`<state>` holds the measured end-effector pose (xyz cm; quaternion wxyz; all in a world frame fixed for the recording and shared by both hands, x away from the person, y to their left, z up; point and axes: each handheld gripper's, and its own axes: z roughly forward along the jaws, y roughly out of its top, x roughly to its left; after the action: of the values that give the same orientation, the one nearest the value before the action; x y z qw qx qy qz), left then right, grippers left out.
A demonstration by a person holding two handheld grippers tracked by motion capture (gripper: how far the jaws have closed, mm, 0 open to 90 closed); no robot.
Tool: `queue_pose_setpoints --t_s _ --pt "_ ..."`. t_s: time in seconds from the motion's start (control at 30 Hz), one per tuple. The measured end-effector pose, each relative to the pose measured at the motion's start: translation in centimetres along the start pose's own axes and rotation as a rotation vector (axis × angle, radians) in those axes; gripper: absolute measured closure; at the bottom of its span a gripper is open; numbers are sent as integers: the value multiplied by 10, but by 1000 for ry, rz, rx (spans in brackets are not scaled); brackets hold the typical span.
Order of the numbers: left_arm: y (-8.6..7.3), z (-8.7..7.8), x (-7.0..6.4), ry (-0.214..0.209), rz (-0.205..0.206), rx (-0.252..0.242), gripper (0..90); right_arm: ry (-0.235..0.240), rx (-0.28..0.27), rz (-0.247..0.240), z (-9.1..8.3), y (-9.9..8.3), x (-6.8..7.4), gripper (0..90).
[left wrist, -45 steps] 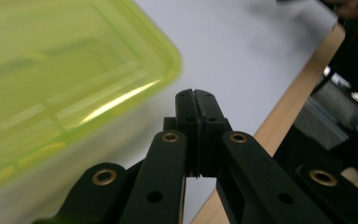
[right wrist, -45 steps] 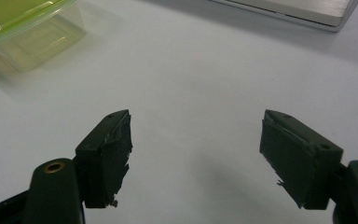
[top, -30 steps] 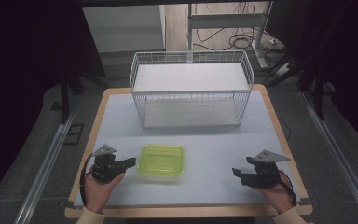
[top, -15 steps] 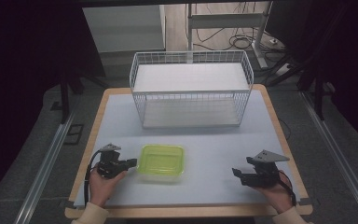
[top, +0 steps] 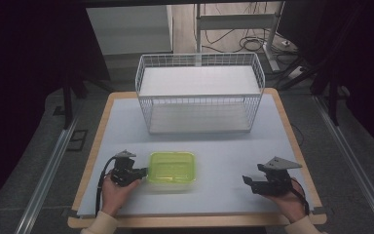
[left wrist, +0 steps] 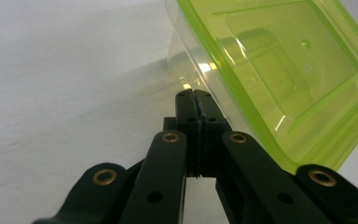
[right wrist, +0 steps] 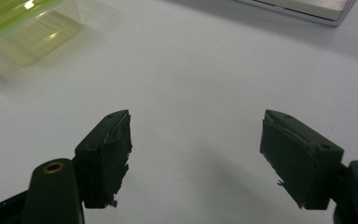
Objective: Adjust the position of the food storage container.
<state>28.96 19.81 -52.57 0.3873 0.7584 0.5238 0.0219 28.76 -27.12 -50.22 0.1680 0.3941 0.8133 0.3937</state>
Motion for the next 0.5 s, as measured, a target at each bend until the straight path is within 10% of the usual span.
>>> queue_pose_setpoints --t_s 0.5 --pt "10 23 -24 -17 36 31 900 2 -1 1 0 0 1 249"
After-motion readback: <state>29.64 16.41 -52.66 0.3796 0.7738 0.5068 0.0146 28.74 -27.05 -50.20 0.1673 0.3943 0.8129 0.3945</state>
